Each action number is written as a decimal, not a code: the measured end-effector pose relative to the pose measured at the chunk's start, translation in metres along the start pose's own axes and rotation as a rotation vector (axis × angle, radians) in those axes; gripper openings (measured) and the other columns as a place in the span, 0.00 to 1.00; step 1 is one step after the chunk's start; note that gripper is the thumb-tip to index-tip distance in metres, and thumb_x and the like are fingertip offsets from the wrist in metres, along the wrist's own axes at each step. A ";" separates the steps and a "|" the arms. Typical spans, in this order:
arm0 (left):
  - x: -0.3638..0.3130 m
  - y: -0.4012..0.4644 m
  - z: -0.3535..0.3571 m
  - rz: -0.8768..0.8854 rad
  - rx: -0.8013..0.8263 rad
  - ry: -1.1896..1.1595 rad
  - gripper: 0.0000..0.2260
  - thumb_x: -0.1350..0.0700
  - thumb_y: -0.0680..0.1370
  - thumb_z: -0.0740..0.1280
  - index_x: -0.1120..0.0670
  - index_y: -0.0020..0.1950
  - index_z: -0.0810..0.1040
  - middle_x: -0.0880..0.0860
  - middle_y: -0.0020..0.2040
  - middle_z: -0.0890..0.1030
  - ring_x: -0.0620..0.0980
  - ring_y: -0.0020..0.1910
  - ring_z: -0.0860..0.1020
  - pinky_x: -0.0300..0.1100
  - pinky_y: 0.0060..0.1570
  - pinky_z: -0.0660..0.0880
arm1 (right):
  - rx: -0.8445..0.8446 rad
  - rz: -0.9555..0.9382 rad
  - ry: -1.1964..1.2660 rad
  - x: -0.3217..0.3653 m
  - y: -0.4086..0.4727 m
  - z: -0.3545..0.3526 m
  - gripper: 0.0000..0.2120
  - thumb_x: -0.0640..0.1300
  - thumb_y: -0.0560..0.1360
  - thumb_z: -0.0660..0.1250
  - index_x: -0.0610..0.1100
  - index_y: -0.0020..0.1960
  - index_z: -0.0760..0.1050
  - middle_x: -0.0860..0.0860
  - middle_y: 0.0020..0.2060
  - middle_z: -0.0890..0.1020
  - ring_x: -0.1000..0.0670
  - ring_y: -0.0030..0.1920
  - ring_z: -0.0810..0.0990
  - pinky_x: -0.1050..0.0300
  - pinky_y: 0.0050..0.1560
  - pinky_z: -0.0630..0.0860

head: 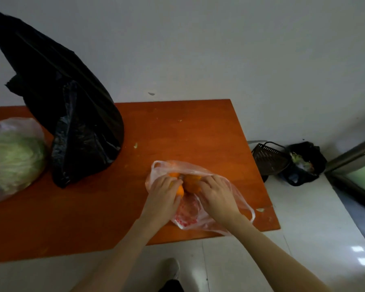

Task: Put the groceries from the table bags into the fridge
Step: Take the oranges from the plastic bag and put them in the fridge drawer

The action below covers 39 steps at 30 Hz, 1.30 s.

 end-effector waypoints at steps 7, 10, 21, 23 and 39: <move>0.026 0.022 0.036 -0.046 0.092 0.146 0.28 0.45 0.64 0.76 0.52 0.60 0.75 0.52 0.56 0.78 0.54 0.61 0.70 0.54 0.61 0.71 | 0.380 0.049 -0.062 -0.027 0.036 0.057 0.25 0.49 0.76 0.63 0.45 0.71 0.63 0.46 0.69 0.65 0.42 0.70 0.62 0.48 0.67 0.66; 0.031 0.027 0.044 -0.081 0.118 0.177 0.30 0.43 0.62 0.76 0.52 0.61 0.75 0.53 0.58 0.77 0.56 0.60 0.73 0.53 0.61 0.70 | 0.424 0.066 -0.131 -0.034 0.042 0.070 0.30 0.52 0.75 0.64 0.47 0.74 0.57 0.47 0.72 0.61 0.44 0.73 0.57 0.49 0.71 0.58; 0.031 0.035 0.062 -0.197 0.147 0.229 0.30 0.60 0.68 0.74 0.52 0.68 0.69 0.60 0.65 0.69 0.61 0.68 0.65 0.55 0.64 0.69 | 0.447 0.221 -0.092 -0.045 0.036 0.084 0.25 0.43 0.79 0.59 0.50 0.74 0.55 0.43 0.71 0.63 0.40 0.68 0.66 0.46 0.62 0.68; 0.030 0.039 0.060 -0.188 0.121 0.197 0.29 0.61 0.66 0.75 0.53 0.65 0.71 0.59 0.63 0.72 0.59 0.66 0.67 0.54 0.63 0.70 | 0.413 0.212 -0.048 -0.043 0.033 0.084 0.27 0.43 0.79 0.59 0.50 0.74 0.54 0.43 0.71 0.63 0.39 0.69 0.65 0.46 0.64 0.68; -0.013 0.013 0.001 -0.148 0.032 -0.505 0.29 0.51 0.70 0.73 0.51 0.68 0.67 0.51 0.67 0.69 0.46 0.65 0.67 0.36 0.57 0.66 | -0.117 0.372 0.385 -0.028 -0.050 -0.021 0.36 0.59 0.70 0.68 0.51 0.72 0.57 0.50 0.71 0.64 0.52 0.71 0.60 0.51 0.70 0.62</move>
Point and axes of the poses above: each hand's wrist, its own y-axis towards the middle knuckle, its own z-axis out of the palm, x = y × z, the point moved 8 cm from there along y, towards the middle knuckle
